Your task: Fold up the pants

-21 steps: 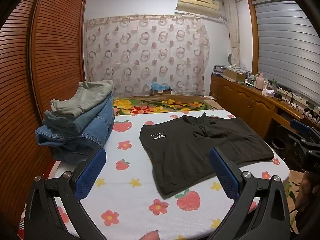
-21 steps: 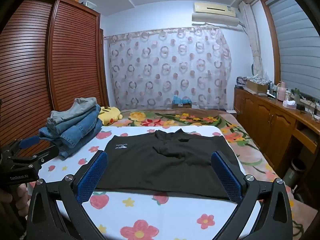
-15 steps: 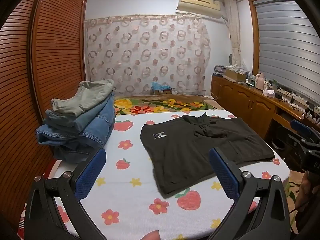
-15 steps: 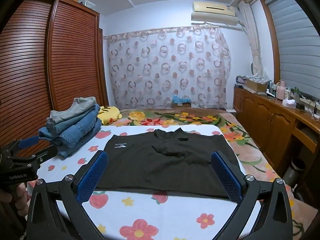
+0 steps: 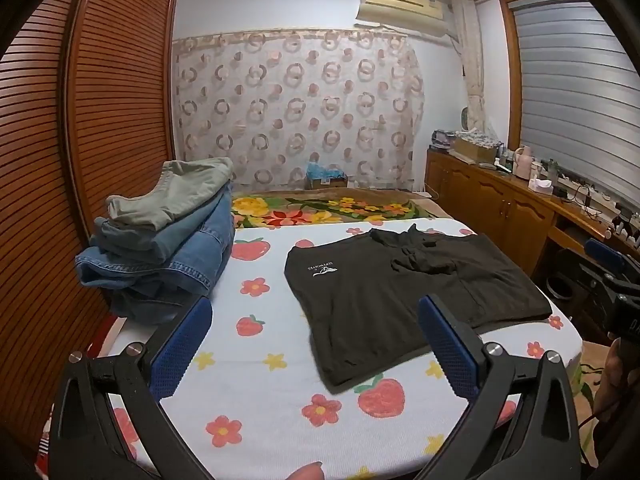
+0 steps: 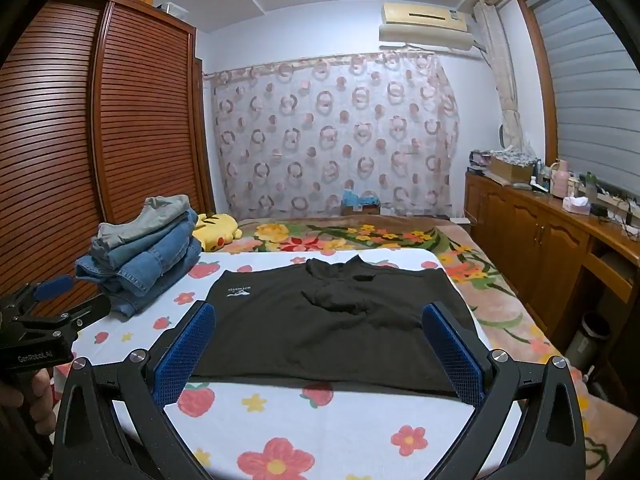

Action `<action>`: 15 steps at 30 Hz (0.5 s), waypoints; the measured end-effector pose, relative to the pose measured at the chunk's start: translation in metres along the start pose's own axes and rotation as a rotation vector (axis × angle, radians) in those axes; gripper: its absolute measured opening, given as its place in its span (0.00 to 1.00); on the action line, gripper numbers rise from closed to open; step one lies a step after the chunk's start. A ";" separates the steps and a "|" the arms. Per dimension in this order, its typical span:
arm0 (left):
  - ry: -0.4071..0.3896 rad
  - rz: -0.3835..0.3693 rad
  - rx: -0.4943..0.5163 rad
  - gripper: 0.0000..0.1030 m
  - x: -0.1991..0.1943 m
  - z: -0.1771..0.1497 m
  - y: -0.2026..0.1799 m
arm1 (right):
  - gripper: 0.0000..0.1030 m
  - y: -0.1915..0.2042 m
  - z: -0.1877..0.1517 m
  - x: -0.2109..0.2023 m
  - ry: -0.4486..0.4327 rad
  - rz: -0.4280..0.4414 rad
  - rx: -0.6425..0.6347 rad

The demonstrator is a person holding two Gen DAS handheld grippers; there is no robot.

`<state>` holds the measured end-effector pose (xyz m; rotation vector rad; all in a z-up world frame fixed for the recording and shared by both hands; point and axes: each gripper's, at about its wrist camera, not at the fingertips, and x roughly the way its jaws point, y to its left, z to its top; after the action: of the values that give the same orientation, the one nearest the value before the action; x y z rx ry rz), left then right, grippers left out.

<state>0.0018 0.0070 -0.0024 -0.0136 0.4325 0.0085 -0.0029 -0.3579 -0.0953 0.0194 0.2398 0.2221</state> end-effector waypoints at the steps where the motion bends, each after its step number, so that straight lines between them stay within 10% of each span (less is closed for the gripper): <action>1: 0.000 0.000 0.000 1.00 0.000 0.000 0.000 | 1.00 0.000 0.000 0.000 -0.001 0.002 0.001; 15: -0.002 0.000 0.000 1.00 -0.001 0.002 0.004 | 1.00 0.000 0.001 -0.001 -0.009 0.000 0.000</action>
<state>0.0019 0.0110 -0.0003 -0.0132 0.4305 0.0087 -0.0031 -0.3585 -0.0943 0.0203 0.2313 0.2217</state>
